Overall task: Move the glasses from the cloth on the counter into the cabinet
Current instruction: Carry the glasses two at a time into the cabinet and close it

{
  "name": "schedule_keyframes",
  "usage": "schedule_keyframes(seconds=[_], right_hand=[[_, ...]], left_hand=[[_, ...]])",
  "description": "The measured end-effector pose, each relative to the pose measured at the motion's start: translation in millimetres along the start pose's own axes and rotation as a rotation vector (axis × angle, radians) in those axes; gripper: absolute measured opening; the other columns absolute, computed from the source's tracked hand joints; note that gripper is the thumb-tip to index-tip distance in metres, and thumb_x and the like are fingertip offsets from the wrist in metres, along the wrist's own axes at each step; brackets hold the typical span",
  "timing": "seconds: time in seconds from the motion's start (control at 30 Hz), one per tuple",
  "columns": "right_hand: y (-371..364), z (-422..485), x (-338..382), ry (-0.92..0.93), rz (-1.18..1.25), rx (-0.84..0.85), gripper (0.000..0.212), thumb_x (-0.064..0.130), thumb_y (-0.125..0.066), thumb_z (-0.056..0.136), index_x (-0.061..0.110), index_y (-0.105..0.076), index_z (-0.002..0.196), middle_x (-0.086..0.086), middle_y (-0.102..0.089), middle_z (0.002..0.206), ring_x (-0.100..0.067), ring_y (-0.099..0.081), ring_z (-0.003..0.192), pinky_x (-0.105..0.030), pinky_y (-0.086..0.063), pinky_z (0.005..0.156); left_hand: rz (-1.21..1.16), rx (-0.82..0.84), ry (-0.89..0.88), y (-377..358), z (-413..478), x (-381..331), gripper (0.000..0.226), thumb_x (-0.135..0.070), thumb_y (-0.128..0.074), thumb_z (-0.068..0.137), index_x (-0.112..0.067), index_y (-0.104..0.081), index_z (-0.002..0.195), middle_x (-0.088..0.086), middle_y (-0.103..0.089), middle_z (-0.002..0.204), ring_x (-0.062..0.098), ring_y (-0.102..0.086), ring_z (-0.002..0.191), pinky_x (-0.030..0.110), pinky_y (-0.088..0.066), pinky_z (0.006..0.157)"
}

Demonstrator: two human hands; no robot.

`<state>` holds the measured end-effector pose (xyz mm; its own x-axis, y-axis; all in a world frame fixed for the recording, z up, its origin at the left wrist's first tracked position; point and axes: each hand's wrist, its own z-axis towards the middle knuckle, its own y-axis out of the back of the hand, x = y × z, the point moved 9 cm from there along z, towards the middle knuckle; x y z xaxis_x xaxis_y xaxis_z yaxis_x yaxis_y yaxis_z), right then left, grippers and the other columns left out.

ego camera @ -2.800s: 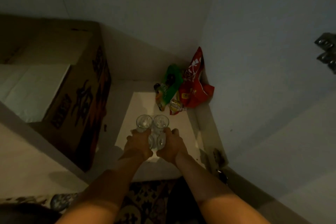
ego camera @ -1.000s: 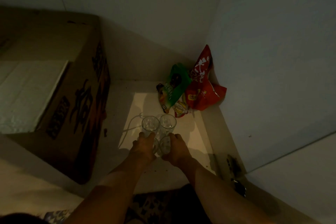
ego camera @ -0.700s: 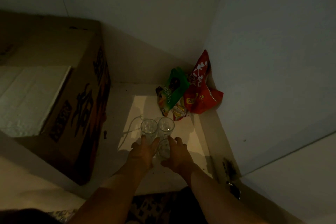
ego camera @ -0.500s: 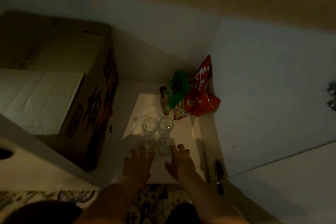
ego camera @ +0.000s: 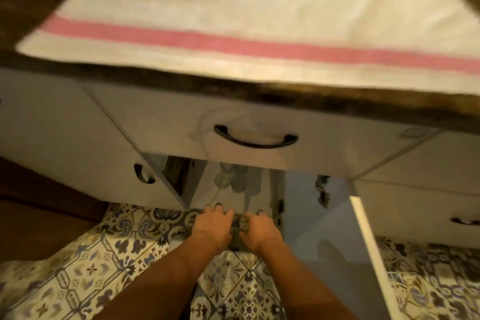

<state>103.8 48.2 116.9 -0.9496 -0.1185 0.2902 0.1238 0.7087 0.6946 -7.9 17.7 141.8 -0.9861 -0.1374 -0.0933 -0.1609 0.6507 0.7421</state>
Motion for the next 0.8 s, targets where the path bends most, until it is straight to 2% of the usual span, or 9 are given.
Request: schedule_keyframes(seconds=[0.2,0.33,0.47,0.57,0.67,0.73,0.8], right_hand=[[88,-129,17,0.030,-0.016,-0.016,0.048,0.033,-0.059,0.093,0.018,-0.052,0.138,-0.016,-0.054,0.135,-0.034,-0.053,0.123,-0.041,-0.047,0.102],[130,-197,34,0.051,0.006,-0.048,0.052,0.038,-0.062,0.091,0.014,-0.053,0.136,-0.015,-0.056,0.135,-0.035,-0.053,0.123,-0.043,-0.047,0.102],[160,-238,52,0.091,-0.106,-0.072,0.054,0.041,-0.067,0.086,0.018,-0.052,0.132,-0.011,-0.056,0.127,-0.032,-0.057,0.111,-0.041,-0.052,0.088],[192,-256,66,0.121,-0.217,-0.065,0.048,0.039,-0.069,0.084,0.022,-0.054,0.126,-0.010,-0.061,0.120,-0.030,-0.061,0.102,-0.038,-0.050,0.074],[243,-275,77,0.124,-0.264,-0.118,0.046,0.040,-0.068,0.086,0.025,-0.057,0.128,-0.007,-0.062,0.124,-0.028,-0.061,0.106,-0.039,-0.053,0.084],[285,-288,79,0.111,-0.227,-0.182,0.051,0.036,-0.069,0.087,0.027,-0.055,0.135,-0.008,-0.058,0.132,-0.028,-0.058,0.115,-0.040,-0.051,0.093],[323,-300,79,0.109,-0.210,-0.240,0.055,0.034,-0.070,0.086,0.026,-0.054,0.137,-0.007,-0.056,0.135,-0.028,-0.056,0.119,-0.038,-0.048,0.094]], left_hand=[[0.011,-0.048,-0.025,84,-131,-34,0.057,-0.044,-0.053,0.094,-0.021,-0.034,0.142,0.014,-0.036,0.145,0.038,-0.035,0.131,0.048,-0.041,0.100],[0.011,-0.067,-0.069,134,-193,-55,0.061,-0.049,-0.056,0.091,-0.025,-0.034,0.142,0.014,-0.039,0.142,0.039,-0.038,0.130,0.049,-0.040,0.101],[0.062,-0.135,-0.118,173,-223,-73,0.065,-0.058,-0.058,0.086,-0.024,-0.039,0.138,0.012,-0.046,0.134,0.035,-0.048,0.120,0.044,-0.045,0.093],[0.104,-0.171,-0.123,210,-234,-81,0.060,-0.058,-0.060,0.082,-0.026,-0.045,0.130,0.010,-0.050,0.124,0.033,-0.054,0.110,0.044,-0.050,0.087],[0.125,-0.225,-0.132,256,-242,-88,0.056,-0.055,-0.064,0.079,-0.029,-0.046,0.126,0.008,-0.050,0.121,0.032,-0.056,0.105,0.042,-0.050,0.081],[0.142,-0.314,-0.141,293,-245,-92,0.055,-0.057,-0.064,0.077,-0.032,-0.049,0.124,0.007,-0.052,0.120,0.031,-0.057,0.105,0.042,-0.049,0.082],[0.166,-0.411,-0.152,330,-247,-95,0.051,-0.056,-0.064,0.075,-0.030,-0.054,0.118,0.004,-0.057,0.117,0.028,-0.057,0.102,0.041,-0.051,0.081]])
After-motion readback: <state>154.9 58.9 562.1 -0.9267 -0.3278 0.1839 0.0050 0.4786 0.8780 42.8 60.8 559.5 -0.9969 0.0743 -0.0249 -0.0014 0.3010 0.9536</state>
